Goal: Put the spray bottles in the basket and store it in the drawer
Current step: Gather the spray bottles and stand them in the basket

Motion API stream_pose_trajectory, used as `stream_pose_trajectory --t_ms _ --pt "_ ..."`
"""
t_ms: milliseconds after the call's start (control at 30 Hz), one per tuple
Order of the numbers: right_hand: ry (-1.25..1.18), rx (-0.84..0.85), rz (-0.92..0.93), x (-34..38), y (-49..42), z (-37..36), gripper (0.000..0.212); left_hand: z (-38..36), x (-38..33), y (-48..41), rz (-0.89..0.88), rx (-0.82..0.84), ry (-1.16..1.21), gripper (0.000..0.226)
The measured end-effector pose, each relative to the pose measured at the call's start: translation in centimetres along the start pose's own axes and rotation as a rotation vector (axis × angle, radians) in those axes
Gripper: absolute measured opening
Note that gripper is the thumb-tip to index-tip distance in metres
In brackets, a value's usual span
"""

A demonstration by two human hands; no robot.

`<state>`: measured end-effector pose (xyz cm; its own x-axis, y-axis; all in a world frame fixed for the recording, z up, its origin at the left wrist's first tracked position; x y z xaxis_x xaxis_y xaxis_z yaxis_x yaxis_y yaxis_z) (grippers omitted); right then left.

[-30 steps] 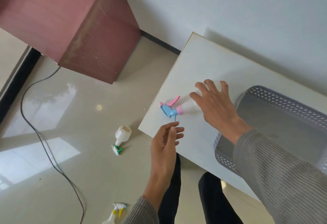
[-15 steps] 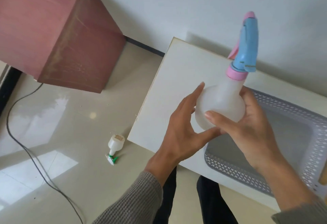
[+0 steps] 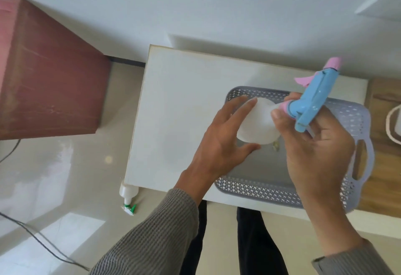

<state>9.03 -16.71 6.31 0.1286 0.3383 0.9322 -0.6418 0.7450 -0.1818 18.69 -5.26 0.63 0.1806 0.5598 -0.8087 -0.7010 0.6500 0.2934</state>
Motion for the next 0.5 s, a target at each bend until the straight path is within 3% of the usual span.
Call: stream_pose_trajectory --t_ms 300,500 --pt "0.068 0.064 0.089 -2.7 -0.3 -2.1 0.026 -1.0 1.0 -1.9 0.084 -0.106 -0.096 0.071" --pt "0.129 0.109 0.090 -5.1 0.3 -2.9 0.031 -2.2 2.4 -2.7 0.148 -0.085 -0.146 0.062"
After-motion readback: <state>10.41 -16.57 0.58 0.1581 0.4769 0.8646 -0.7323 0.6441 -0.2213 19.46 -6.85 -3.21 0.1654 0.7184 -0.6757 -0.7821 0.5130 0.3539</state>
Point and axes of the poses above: each hand's wrist, its own y-axis away from the middle knuckle, its own z-axis out of the back of the hand, x = y × z, the point moved 9 cm from there along -y, towards the middle knuckle, and after that the axes turned 14 degrees about z, right-handed, at the moved point
